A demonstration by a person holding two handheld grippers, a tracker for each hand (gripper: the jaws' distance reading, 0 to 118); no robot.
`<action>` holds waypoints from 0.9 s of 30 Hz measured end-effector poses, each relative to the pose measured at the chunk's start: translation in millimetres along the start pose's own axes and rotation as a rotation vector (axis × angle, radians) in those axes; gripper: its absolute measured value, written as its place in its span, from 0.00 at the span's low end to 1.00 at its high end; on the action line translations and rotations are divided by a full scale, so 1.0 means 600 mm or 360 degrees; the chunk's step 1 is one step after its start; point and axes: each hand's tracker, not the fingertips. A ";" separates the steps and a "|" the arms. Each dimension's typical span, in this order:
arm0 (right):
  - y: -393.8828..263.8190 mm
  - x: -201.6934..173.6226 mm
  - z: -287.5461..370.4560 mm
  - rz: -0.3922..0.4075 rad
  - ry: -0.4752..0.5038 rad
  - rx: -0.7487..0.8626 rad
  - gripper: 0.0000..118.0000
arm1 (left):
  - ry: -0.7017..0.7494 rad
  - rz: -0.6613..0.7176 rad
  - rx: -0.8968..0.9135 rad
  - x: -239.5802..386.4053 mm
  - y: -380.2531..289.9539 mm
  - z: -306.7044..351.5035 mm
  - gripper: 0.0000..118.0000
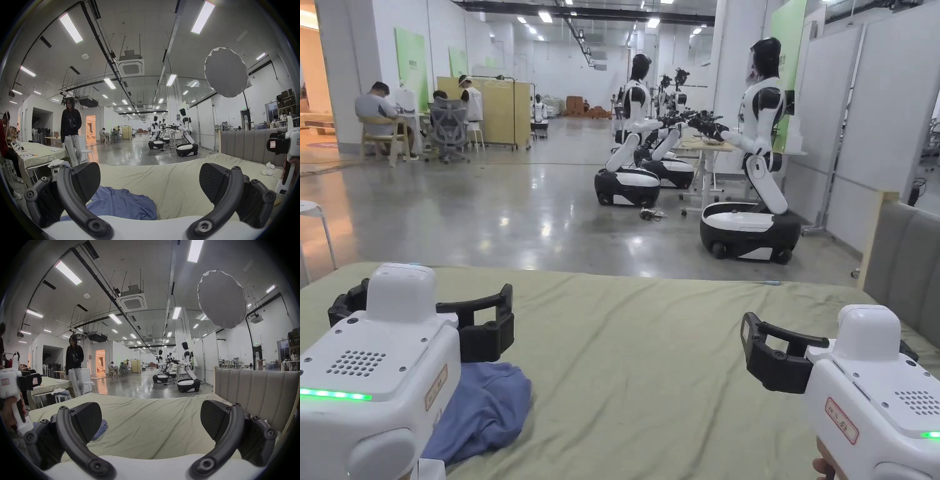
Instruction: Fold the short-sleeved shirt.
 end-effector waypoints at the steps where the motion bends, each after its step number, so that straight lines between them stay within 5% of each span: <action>1: 0.001 -0.001 0.000 -0.0005 -0.0005 0.0000 1.00 | -0.0003 0.0009 -0.0008 -0.001 0.000 -0.001 0.99; 4: 0.003 -0.002 0.000 -0.0004 0.0013 -0.0008 1.00 | -0.0038 0.0036 -0.0034 -0.005 0.003 0.001 0.88; 5: 0.003 -0.003 0.000 0.0007 0.0022 -0.0011 0.98 | -0.0061 0.0043 -0.0040 -0.005 0.004 0.002 0.68; 6: 0.001 -0.002 -0.001 0.0019 0.0030 -0.0013 0.87 | -0.0055 0.0034 -0.0027 -0.003 0.003 0.004 0.28; 7: 0.000 -0.004 0.001 0.0031 0.0036 -0.0009 0.65 | -0.0030 0.0009 -0.0015 0.003 0.002 0.003 0.02; 9: -0.003 -0.013 0.004 0.0104 -0.0135 0.0044 0.01 | 0.0133 -0.0084 0.0038 0.008 -0.001 0.009 0.00; 13: 0.000 -0.005 0.008 -0.0025 -0.0030 -0.0045 0.01 | -0.0027 0.0017 -0.0017 0.000 0.000 0.011 0.00; 27: 0.009 -0.014 0.014 0.0026 -0.0048 -0.0003 0.01 | 0.0043 -0.0018 0.0014 -0.025 0.016 0.043 0.00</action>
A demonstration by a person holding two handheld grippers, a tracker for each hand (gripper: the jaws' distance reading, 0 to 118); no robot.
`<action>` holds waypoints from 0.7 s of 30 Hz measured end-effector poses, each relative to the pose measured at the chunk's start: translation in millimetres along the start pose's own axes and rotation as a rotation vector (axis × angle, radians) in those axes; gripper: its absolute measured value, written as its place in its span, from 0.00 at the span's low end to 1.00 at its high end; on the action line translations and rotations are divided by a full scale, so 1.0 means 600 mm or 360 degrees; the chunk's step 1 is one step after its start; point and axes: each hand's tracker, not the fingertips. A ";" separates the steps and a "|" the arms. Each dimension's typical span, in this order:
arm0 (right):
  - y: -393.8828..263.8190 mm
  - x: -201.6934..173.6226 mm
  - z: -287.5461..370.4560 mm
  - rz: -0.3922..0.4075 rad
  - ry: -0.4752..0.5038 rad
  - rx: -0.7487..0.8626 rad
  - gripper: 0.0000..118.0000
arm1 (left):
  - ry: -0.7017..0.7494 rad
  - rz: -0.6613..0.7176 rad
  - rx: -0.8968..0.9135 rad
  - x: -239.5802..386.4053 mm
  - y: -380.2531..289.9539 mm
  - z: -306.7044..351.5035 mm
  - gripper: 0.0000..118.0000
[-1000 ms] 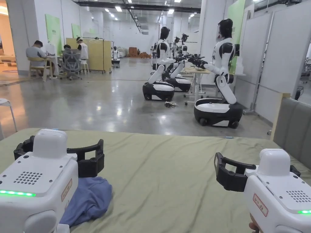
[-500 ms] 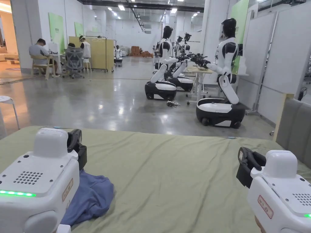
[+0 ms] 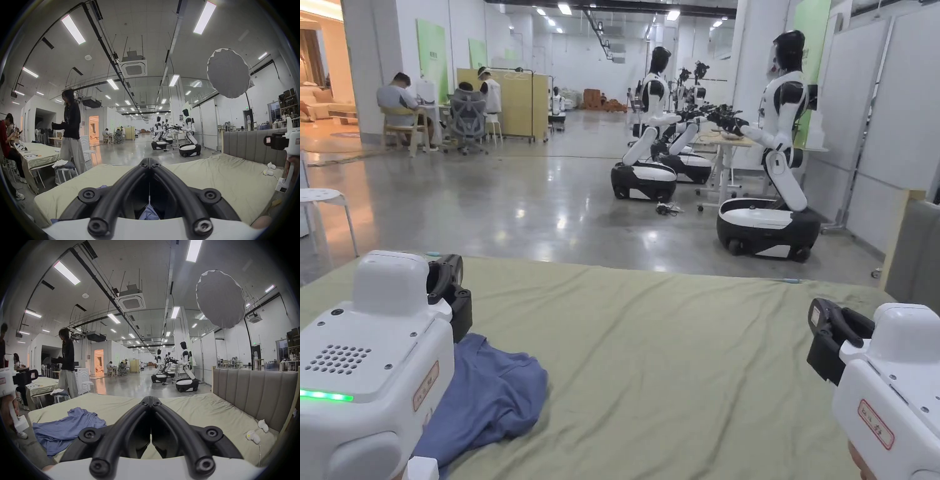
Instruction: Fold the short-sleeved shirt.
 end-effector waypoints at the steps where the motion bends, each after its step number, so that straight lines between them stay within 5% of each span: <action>1: 0.001 -0.005 -0.001 -0.0001 0.0005 -0.0001 0.01 | 0.0000 -0.0012 -0.0003 -0.005 0.001 0.004 0.00; 16: -0.021 -0.255 -0.092 -0.0103 0.0737 -0.0062 0.01 | 0.0602 -0.0164 -0.0165 -0.192 -0.003 0.207 0.00; 21: -0.025 -0.287 -0.108 -0.0117 0.0804 -0.0068 0.01 | 0.0655 -0.0091 -0.0217 -0.227 -0.016 0.219 0.00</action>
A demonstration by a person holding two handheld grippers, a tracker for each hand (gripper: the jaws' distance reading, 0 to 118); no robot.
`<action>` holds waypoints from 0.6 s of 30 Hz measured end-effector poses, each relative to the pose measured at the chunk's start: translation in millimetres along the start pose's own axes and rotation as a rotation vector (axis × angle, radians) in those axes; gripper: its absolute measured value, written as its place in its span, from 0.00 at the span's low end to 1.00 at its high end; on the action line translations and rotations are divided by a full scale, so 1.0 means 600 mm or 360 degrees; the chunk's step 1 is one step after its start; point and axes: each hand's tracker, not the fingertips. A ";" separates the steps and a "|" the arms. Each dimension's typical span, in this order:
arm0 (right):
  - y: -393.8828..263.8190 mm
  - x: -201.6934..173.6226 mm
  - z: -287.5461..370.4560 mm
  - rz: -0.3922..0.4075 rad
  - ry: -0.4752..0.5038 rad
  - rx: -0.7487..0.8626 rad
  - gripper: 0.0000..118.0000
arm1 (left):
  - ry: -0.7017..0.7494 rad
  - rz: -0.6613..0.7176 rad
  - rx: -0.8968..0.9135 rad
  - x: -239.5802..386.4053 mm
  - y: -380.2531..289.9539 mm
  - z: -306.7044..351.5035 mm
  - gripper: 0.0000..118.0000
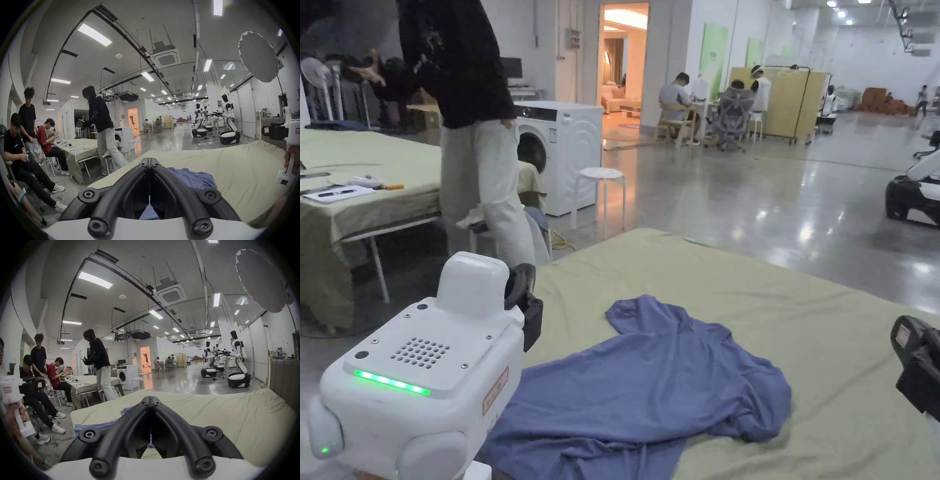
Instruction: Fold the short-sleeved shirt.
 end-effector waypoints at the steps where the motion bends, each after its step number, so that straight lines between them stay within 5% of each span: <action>1: -0.001 0.002 -0.003 0.0003 0.0003 0.0000 0.01 | -0.0010 0.0004 -0.0012 0.001 -0.002 -0.009 0.00; 10: -0.017 0.056 -0.019 0.0036 -0.0067 -0.0060 0.01 | -0.0294 -0.0047 -0.0212 0.087 -0.037 -0.145 0.00; 14: -0.032 0.089 -0.029 0.0037 -0.0117 -0.0102 0.01 | -0.0535 0.0044 -0.0455 0.156 -0.074 -0.252 0.00; 18: -0.044 0.118 -0.043 0.0022 -0.0167 -0.0147 0.01 | -0.0693 -0.0111 -0.0714 0.249 -0.121 -0.373 0.00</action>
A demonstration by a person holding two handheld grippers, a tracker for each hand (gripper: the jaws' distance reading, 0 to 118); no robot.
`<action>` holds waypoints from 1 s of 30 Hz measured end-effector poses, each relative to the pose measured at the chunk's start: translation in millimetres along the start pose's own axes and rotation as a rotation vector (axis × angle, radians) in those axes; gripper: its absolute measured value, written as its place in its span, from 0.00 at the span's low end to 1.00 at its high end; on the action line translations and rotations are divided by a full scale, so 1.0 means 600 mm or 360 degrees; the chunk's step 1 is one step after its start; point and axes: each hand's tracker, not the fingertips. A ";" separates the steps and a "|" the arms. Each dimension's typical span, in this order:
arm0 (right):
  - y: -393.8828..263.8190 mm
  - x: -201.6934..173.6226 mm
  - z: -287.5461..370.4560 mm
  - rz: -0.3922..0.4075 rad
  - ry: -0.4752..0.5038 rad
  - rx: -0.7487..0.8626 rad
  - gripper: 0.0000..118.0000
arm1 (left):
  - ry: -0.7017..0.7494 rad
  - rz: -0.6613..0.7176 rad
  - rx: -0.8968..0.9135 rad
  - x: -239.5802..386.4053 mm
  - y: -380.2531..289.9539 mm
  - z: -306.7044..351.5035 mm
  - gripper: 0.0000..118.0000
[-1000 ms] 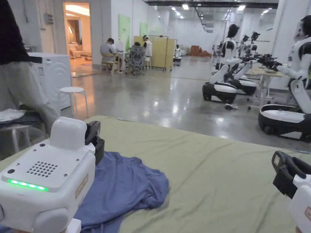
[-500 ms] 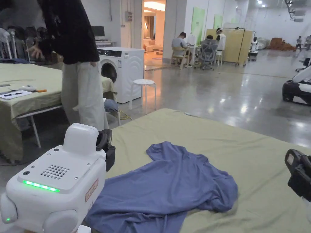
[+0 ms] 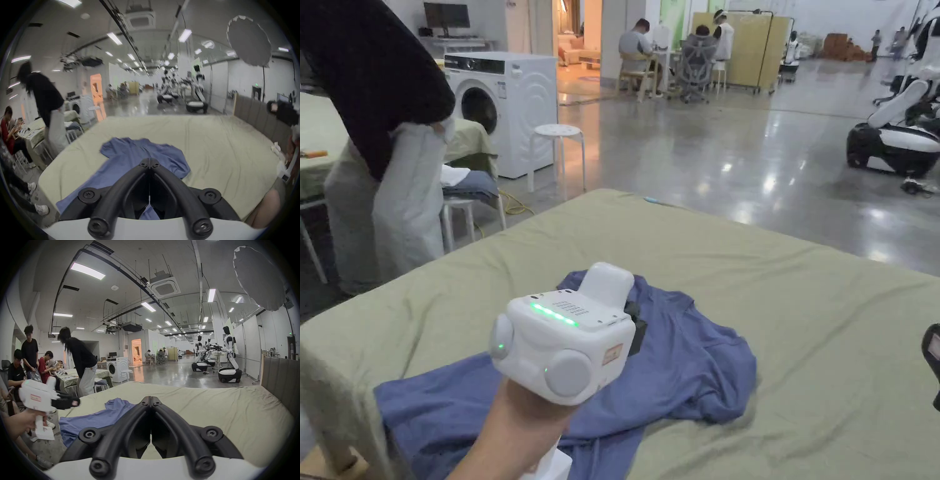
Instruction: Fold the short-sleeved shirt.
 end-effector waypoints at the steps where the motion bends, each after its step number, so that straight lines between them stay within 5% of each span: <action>1: -0.003 0.006 -0.004 0.0000 -0.0010 -0.0009 0.01 | -0.0044 -0.0017 -0.0045 0.007 0.005 -0.035 0.00; 5: -0.018 0.027 -0.018 0.0008 -0.0060 -0.0044 0.01 | -0.0180 -0.0010 -0.0277 0.043 0.016 -0.184 0.03; 6: -0.022 0.033 -0.022 0.0006 -0.0074 -0.0059 0.01 | -0.0218 -0.0022 -0.0368 0.053 0.013 -0.221 0.29; 8: -0.031 0.042 -0.029 -0.0004 -0.0087 -0.0085 0.01 | -0.0287 -0.0063 -0.0502 0.070 -0.001 -0.286 0.96; 9: -0.036 0.048 -0.033 -0.0010 -0.0092 -0.0107 0.01 | -0.0321 -0.0101 -0.0542 0.077 -0.016 -0.320 0.99; 19: -0.071 0.086 -0.049 -0.0043 -0.0140 -0.0203 0.01 | -0.0255 -0.0087 -0.0892 0.108 -0.092 -0.474 0.92; 22: -0.076 0.093 -0.053 -0.0066 -0.0140 -0.0215 0.01 | -0.0223 0.0054 -0.0848 0.096 -0.094 -0.468 0.66; 23: -0.080 0.094 -0.053 -0.0074 -0.0139 -0.0217 0.01 | -0.0167 0.0072 -0.0799 0.094 -0.085 -0.462 0.47; 24: -0.083 0.096 -0.053 -0.0081 -0.0136 -0.0220 0.01 | -0.0147 0.0073 -0.0749 0.090 -0.076 -0.456 0.13; 28: -0.088 0.099 -0.042 -0.0125 -0.0119 -0.0229 0.01 | -0.0237 0.0159 -0.0832 0.086 -0.063 -0.446 0.07; 30: -0.086 0.102 -0.026 -0.0137 -0.0119 -0.0217 0.01 | -0.0150 0.0008 -0.0709 0.105 -0.046 -0.428 0.07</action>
